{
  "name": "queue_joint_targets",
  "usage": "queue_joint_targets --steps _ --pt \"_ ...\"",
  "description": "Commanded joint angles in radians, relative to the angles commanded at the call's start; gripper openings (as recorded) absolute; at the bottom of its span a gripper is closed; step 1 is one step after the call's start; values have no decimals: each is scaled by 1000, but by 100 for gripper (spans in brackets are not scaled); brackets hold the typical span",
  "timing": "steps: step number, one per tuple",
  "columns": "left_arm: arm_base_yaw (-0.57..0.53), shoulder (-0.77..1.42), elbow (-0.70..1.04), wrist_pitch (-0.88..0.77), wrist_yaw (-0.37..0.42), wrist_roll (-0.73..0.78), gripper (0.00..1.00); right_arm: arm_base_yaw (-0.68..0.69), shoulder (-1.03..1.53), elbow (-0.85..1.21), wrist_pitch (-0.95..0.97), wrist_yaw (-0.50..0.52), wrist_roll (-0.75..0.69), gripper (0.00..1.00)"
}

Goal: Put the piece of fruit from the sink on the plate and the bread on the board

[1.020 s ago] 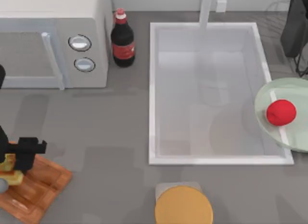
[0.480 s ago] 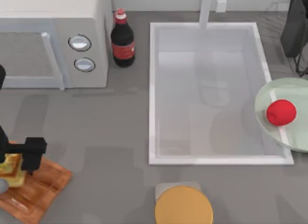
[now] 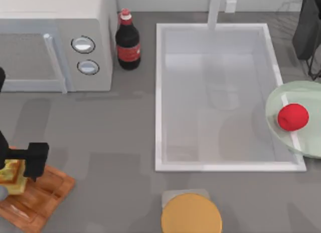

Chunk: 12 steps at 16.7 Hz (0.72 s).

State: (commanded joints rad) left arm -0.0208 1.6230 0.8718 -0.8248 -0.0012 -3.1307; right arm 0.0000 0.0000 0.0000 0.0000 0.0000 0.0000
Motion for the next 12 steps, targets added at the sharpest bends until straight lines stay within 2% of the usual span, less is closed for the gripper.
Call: queue_joint_targets --steps 3,6,9,12 --pt "-1 -77 -8 21 6 88 100 0 0 0 0 0 0 100" --pt "-2 -224 -35 65 16 273 100 0 0 0 0 0 0 100" --pt "-4 -416 -84 131 28 547 100 0 0 0 0 0 0 100" --pt "-5 -631 -154 213 38 910 100 0 0 0 0 0 0 100"
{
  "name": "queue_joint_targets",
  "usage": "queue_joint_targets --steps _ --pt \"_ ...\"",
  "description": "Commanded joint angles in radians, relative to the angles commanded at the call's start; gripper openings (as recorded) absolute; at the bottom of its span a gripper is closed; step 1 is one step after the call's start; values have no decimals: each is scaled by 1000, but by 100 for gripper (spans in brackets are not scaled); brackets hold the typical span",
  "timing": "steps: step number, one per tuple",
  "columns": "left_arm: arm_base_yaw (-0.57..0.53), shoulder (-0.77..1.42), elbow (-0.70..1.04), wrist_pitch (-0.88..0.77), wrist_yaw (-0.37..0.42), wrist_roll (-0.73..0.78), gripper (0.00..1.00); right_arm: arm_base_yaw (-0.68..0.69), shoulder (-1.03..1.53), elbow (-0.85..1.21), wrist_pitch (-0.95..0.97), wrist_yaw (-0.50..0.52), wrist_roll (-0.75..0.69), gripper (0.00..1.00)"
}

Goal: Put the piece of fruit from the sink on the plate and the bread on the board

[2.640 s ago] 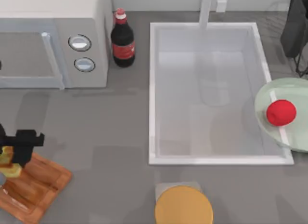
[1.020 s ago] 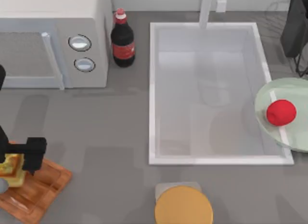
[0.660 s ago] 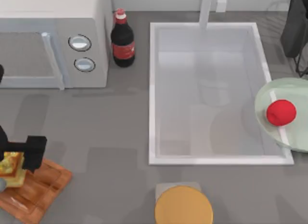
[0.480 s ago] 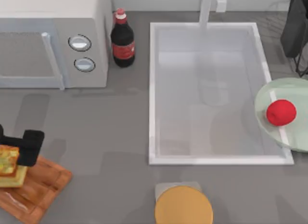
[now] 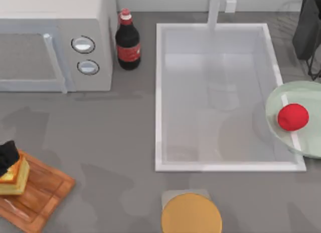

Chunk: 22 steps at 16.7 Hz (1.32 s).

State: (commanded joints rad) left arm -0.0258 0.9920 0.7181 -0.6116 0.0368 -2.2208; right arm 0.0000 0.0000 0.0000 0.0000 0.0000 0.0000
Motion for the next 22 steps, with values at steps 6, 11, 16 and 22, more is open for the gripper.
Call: queue_joint_targets --steps 6,11,16,22 --pt "4 -420 -198 194 5 874 100 0 0 0 0 0 0 100" --pt "11 -707 -404 370 -5 1544 100 0 0 0 0 0 0 100" --pt "19 -902 -599 525 -22 2001 100 0 0 0 0 0 0 100" --pt "26 -992 -718 611 -37 2220 100 0 0 0 0 0 0 100"
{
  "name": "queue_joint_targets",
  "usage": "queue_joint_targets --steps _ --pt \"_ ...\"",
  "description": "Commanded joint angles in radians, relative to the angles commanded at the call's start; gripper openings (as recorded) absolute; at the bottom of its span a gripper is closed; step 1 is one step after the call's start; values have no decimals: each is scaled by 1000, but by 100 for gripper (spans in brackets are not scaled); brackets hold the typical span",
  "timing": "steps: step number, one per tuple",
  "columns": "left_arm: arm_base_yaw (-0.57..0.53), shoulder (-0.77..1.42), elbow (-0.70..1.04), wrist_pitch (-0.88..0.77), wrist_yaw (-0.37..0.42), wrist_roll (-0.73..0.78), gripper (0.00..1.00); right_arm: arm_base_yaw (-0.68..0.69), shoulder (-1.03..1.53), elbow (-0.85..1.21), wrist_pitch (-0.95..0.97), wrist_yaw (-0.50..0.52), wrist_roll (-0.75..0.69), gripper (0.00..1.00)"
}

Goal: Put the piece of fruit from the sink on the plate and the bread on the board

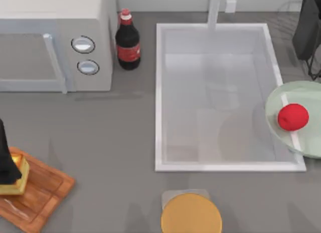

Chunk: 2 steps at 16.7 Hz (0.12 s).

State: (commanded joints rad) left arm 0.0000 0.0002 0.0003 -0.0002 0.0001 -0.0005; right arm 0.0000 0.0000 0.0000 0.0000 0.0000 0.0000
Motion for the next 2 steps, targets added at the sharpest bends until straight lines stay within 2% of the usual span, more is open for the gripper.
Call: queue_joint_targets --steps 2 --pt "0 0 0 0 0 1 100 0 0 0 0 0 0 100"
